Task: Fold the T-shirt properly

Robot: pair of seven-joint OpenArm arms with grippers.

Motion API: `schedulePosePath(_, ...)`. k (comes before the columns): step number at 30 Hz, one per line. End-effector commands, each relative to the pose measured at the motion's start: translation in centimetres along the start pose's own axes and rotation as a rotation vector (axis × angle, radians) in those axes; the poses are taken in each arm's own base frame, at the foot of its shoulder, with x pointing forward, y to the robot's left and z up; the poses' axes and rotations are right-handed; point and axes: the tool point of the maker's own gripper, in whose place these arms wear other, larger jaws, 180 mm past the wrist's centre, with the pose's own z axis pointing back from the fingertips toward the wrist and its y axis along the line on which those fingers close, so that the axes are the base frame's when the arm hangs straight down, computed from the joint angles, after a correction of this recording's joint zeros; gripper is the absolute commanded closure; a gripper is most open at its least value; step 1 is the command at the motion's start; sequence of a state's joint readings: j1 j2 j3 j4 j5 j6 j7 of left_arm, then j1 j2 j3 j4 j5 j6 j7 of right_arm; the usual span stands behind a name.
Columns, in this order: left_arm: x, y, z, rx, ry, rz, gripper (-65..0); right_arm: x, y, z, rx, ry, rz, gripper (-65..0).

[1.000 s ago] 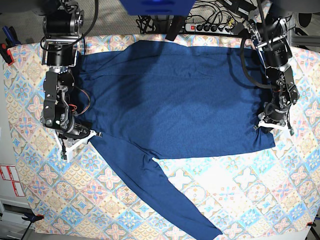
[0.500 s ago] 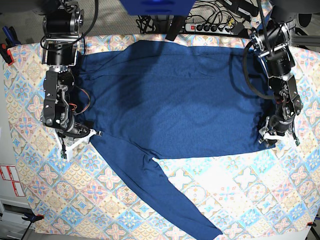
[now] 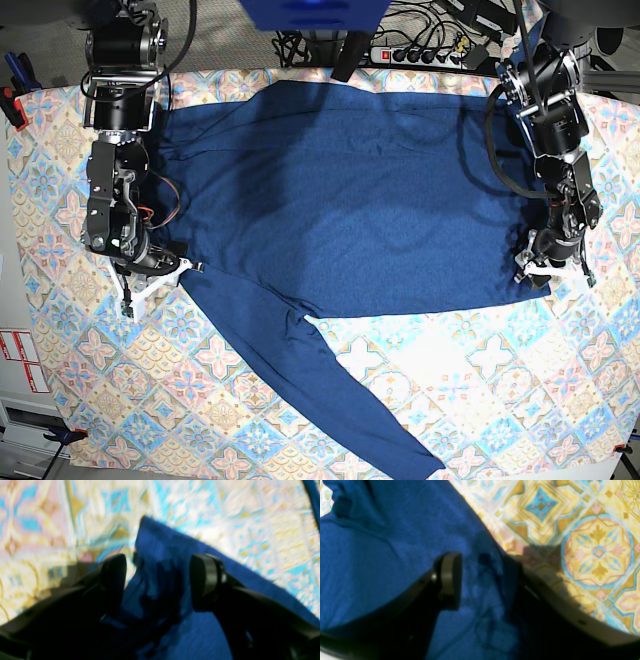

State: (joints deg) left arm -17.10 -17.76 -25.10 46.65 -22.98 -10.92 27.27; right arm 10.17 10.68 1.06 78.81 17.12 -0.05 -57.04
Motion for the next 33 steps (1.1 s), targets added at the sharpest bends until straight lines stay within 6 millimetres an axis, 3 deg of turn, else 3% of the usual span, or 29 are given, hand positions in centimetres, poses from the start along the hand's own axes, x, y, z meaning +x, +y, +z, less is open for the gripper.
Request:
schedulePosePath(1, 2.8, -0.5, 0.1, -0.016, -0.069, -0.002, -39.3, 2.3, 0.0, 0.7, 0.006, -0.060, 0.008, -26.3)
schedulePosePath(7, 1.0, 0.3, -0.7, 0.006, -0.044, 0.033, -39.3, 3.3, 0.4, 1.4, 0.012, -0.096, 0.019, -26.3)
schedulePosePath(13, -0.1, 0.4, -1.0, 0.011, -0.017, 0.045, -39.3, 2.3, 0.2, 1.5, 0.009, -0.082, 0.021, -26.3)
schedulePosePath(15, -0.9, -0.5, -1.2, -0.007, -0.002, 0.050, -38.8, 2.3, 0.2, 1.5, 0.009, -0.082, 0.021, -26.3)
schedulePosePath(17, -1.2, -0.9, -1.3, -0.016, 0.004, 0.049, -33.7, 2.3, 0.2, 1.5, 0.009, -0.082, 0.021, -26.3)
schedulePosePath(23, -2.6, -1.3, -1.0, -0.034, 0.020, 0.038, -2.4, 2.2, 0.2, 1.4, 0.009, -0.081, 0.021, -26.3)
schedulePosePath(33, -1.9, -1.1, 0.8, -0.080, -0.034, -0.035, 0.0, 1.4, -0.4, 0.0, -0.002, -0.025, 0.000, -26.4)
